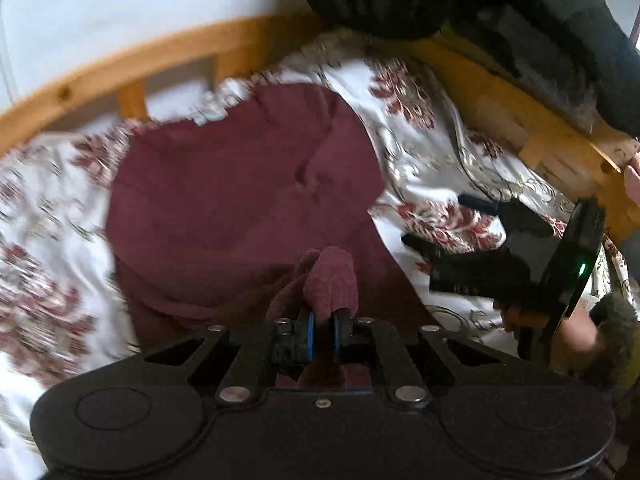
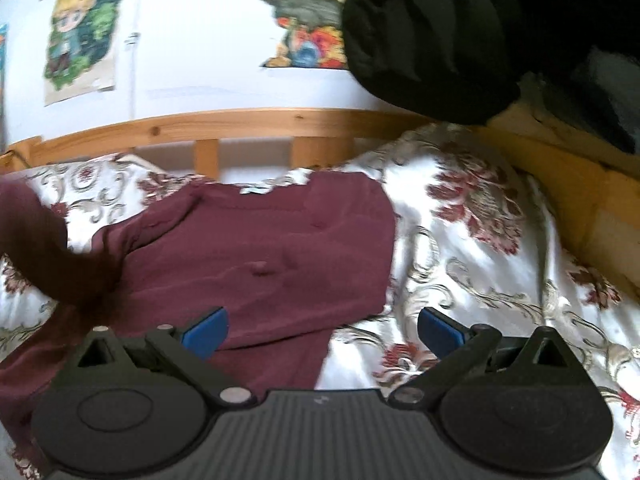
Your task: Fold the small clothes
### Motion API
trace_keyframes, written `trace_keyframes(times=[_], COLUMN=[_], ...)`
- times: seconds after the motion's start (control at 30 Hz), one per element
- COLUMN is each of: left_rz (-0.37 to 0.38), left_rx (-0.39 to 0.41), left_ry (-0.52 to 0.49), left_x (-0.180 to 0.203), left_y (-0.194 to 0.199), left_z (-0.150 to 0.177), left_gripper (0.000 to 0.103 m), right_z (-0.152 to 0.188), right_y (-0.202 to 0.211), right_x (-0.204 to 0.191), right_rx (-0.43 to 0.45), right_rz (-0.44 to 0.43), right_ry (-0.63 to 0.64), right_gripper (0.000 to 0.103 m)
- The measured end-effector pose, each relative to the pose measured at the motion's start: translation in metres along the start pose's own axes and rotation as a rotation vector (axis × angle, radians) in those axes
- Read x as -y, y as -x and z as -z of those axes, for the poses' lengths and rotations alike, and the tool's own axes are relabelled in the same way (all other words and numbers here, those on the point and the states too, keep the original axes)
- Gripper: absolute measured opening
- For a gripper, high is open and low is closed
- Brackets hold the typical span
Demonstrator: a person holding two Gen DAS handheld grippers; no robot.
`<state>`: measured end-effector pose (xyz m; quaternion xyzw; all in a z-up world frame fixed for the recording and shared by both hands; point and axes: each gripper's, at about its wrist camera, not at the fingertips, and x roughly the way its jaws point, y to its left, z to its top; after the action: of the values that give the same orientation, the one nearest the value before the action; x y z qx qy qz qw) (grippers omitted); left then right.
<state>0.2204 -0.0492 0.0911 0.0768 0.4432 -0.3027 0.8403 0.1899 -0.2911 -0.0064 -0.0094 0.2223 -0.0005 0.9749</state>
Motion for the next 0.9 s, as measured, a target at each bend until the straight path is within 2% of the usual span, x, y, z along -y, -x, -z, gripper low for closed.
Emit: trace_keyframes(times=[0.17, 0.27, 0.37, 0.4, 0.43, 0.53, 0.6, 0.7, 0.8, 0.83, 0.9], left_rz=[0.055, 0.092, 0.132, 0.142, 0.153, 0.162, 0.129, -0.031, -0.135, -0.149, -0.160], left_rx=[-0.026, -0.045, -0.038, -0.033, -0.024, 0.021, 0.063, 0.157, 0.231, 0.254, 0.288], left_ry=[0.059, 0.116, 0.162, 0.171, 0.177, 0.194, 0.250, 0.383, 0.488, 0.510, 0.526], left_x=[0.004, -0.002, -0.010, -0.012, -0.015, -0.026, -0.043, -0.083, -0.122, -0.135, -0.153], left_y=[-0.042, -0.059, -0.065, -0.066, -0.066, -0.059, -0.054, -0.051, -0.056, -0.060, -0.068], left_z=[0.030, 0.048, 0.062, 0.065, 0.067, 0.073, 0.075, 0.076, 0.074, 0.074, 0.073], left_gripper=[0.016, 0.028, 0.051, 0.069, 0.081, 0.086, 0.088, 0.088, 0.082, 0.078, 0.069], right_z=[-0.001, 0.000, 0.002, 0.003, 0.004, 0.005, 0.003, -0.006, -0.022, -0.029, -0.046], right_y=[-0.003, -0.006, -0.010, -0.012, -0.014, -0.016, -0.018, -0.023, -0.033, -0.038, -0.052], right_x=[0.022, 0.032, 0.037, 0.037, 0.036, 0.030, 0.023, 0.010, -0.006, -0.013, -0.026], right_rx=[-0.007, -0.019, -0.036, -0.039, -0.039, -0.018, 0.008, 0.040, 0.060, 0.062, 0.051], right_rz=[0.042, 0.057, 0.067, 0.067, 0.065, 0.036, -0.002, -0.064, -0.151, -0.181, -0.249], right_ry=[-0.053, -0.093, -0.122, -0.125, -0.124, -0.104, -0.080, -0.050, -0.026, -0.019, -0.003], right_gripper=[0.103, 0.103, 0.103, 0.103, 0.103, 0.103, 0.103, 0.103, 0.102, 0.101, 0.093])
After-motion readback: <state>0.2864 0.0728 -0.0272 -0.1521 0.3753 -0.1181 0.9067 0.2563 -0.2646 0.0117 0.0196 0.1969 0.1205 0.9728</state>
